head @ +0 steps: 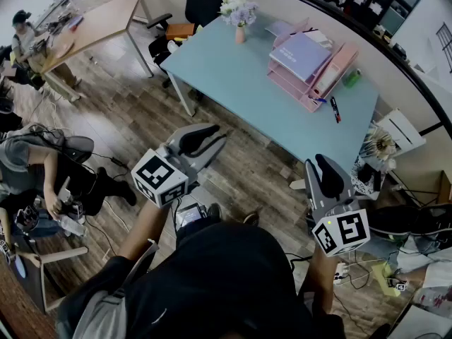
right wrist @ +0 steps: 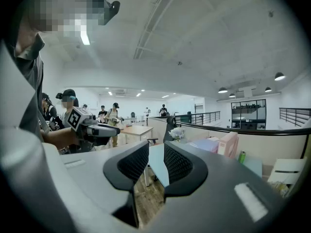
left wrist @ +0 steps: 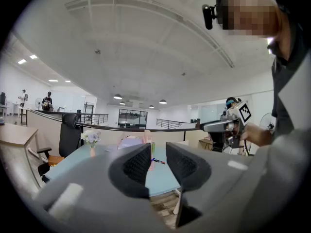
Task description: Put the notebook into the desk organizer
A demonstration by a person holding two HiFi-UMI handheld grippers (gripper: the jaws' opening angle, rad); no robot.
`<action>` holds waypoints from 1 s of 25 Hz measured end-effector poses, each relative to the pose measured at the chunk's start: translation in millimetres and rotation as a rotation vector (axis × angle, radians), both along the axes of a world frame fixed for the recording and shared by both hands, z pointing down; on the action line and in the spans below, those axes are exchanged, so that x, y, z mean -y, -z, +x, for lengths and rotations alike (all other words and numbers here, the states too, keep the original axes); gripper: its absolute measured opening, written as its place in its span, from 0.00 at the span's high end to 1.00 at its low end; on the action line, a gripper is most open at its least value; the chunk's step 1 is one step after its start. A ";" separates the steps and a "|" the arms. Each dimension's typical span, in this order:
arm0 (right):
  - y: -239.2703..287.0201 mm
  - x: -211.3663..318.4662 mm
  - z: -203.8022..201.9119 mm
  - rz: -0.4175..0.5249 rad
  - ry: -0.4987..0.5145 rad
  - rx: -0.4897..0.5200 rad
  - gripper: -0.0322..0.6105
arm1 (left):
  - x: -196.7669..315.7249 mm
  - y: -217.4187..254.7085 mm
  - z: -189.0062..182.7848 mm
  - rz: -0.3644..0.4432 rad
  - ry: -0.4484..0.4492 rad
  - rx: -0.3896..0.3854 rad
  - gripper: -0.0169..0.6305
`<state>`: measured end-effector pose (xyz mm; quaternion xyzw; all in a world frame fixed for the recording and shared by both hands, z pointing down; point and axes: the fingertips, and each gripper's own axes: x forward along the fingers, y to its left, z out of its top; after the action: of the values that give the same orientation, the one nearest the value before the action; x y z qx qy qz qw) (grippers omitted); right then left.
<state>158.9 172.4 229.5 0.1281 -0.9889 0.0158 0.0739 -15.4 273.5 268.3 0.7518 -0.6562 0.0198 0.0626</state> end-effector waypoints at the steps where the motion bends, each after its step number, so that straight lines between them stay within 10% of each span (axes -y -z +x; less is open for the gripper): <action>1: -0.1 1.6 1.8 0.000 0.001 0.003 0.82 | 1.8 -0.5 1.9 -0.002 0.000 0.002 0.75; 25: -13.0 47.0 40.1 -0.087 0.077 0.073 0.82 | 33.9 -7.3 45.6 -0.018 0.069 0.026 0.75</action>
<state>199.0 125.4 242.5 0.0862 -0.9935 0.0604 0.0437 30.2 239.6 275.6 0.7278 -0.6822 0.0333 0.0617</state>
